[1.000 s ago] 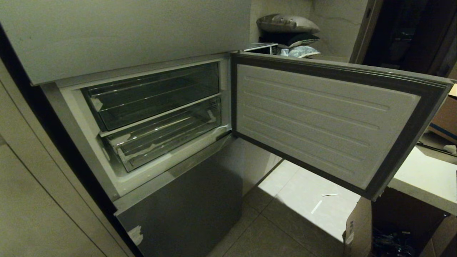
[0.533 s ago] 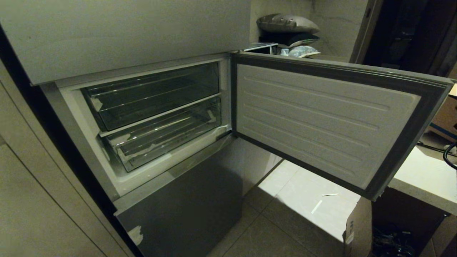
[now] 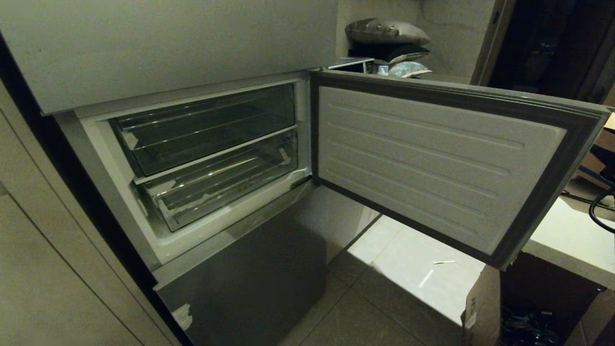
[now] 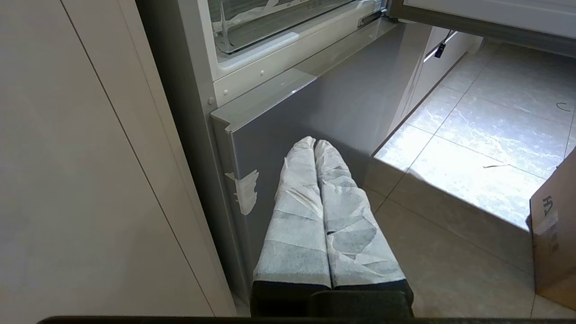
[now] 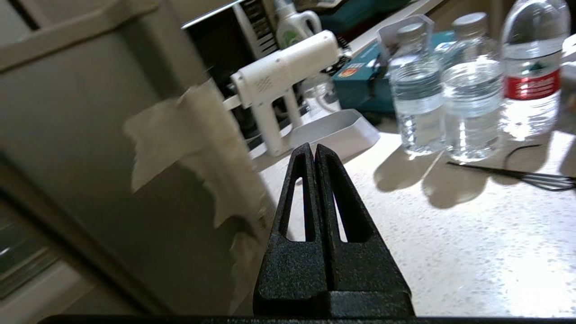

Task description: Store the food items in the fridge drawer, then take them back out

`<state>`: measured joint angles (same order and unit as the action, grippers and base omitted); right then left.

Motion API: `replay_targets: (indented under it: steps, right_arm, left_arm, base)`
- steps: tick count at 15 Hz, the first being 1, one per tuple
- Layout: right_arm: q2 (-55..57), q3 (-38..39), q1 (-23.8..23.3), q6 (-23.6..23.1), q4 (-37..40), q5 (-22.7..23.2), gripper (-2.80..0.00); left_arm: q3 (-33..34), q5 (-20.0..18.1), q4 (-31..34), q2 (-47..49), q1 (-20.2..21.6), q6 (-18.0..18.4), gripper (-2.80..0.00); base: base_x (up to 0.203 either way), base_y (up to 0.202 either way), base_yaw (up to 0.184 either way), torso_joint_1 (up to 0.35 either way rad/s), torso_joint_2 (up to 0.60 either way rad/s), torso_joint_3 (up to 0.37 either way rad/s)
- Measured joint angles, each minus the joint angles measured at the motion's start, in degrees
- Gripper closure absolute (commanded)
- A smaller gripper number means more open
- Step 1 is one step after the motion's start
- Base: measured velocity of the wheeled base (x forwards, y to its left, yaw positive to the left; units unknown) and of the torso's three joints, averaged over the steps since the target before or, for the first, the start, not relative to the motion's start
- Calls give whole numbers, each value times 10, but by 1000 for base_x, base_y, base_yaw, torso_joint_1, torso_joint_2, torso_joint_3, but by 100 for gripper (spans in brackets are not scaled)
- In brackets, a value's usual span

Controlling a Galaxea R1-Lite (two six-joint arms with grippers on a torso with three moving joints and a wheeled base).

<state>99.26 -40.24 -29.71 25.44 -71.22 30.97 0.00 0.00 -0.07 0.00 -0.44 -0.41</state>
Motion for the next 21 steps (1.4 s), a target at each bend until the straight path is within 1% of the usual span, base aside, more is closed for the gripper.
replay_targets:
  steps: [6,9,10,12,14,15,18,19,21]
  right_arm:
    - [-24,32,0,0,21,61,0]
    - [-45,59,0,0,22,73,0]
    - [-53,69,0,-1,22,73,0]
    - [-79,99,1,0,22,91,0]
    - [-116,137,11,0,22,108,0]
    - [-134,156,24,0,23,110,0]
    - [-178,195,102,-2,32,101,0]
    - [-185,199,127,-2,37,90,0]
    - [-198,208,175,-5,44,51,0]
  left_arm:
    - [0,0,0,0,0,0,0]
    - [0,0,0,0,0,0,0]
    - [0,0,0,0,0,0,0]
    - [0,0,0,0,0,0,0]
    - [0,0,0,0,0,0,0]
    - [0,0,0,0,0,0,0]
    - [0,0,0,0,0,0,0]
    - [0,0,0,0,0,0,0]
    - [0,0,0,0,0,0,0]
  base:
    - [0,0,0,0,0,0]
    - [0,0,0,0,0,0]
    - [0,0,0,0,0,0]
    - [0,0,0,0,0,0]
    - [0,0,0,0,0,0]
    - [0,0,0,0,0,0]
    - [0,0,0,0,0,0]
    - [0,0,0,0,0,0]
    - [0,0,0,0,0,0]
